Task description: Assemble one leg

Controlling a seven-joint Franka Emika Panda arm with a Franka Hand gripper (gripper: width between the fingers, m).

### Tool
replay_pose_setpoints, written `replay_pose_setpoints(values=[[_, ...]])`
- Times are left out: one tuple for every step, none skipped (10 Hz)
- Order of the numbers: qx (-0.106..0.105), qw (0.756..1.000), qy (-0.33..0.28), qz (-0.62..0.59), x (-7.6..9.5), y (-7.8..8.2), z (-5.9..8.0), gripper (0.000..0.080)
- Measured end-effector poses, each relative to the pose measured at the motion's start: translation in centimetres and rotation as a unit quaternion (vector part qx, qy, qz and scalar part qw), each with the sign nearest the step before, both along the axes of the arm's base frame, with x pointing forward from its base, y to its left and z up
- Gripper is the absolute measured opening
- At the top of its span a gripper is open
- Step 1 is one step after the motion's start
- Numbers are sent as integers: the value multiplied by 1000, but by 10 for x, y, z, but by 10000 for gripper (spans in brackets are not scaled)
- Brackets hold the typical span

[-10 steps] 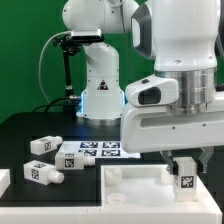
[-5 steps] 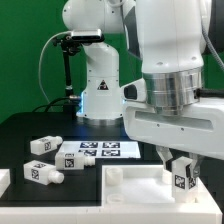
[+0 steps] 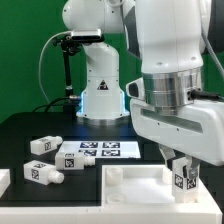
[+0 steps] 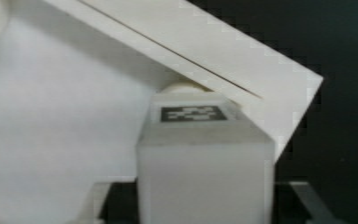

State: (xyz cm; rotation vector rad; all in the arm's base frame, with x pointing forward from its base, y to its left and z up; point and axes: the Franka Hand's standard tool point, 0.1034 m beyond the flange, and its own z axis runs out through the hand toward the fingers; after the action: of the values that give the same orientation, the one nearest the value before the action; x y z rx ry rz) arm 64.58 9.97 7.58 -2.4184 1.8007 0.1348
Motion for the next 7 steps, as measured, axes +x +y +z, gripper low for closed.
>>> replay_pose_setpoints(values=[[11, 998, 3, -62, -1, 0, 0, 285], [19, 992, 7, -121, -2, 0, 0, 285], [25, 987, 8, -157, -4, 1, 0, 285], [25, 989, 6, -144, -4, 1, -1, 285], [25, 990, 6, -141, -4, 2, -1, 392], [24, 992, 4, -126, -4, 3, -1, 533], [13, 1000, -13, -21, -5, 7, -2, 612]])
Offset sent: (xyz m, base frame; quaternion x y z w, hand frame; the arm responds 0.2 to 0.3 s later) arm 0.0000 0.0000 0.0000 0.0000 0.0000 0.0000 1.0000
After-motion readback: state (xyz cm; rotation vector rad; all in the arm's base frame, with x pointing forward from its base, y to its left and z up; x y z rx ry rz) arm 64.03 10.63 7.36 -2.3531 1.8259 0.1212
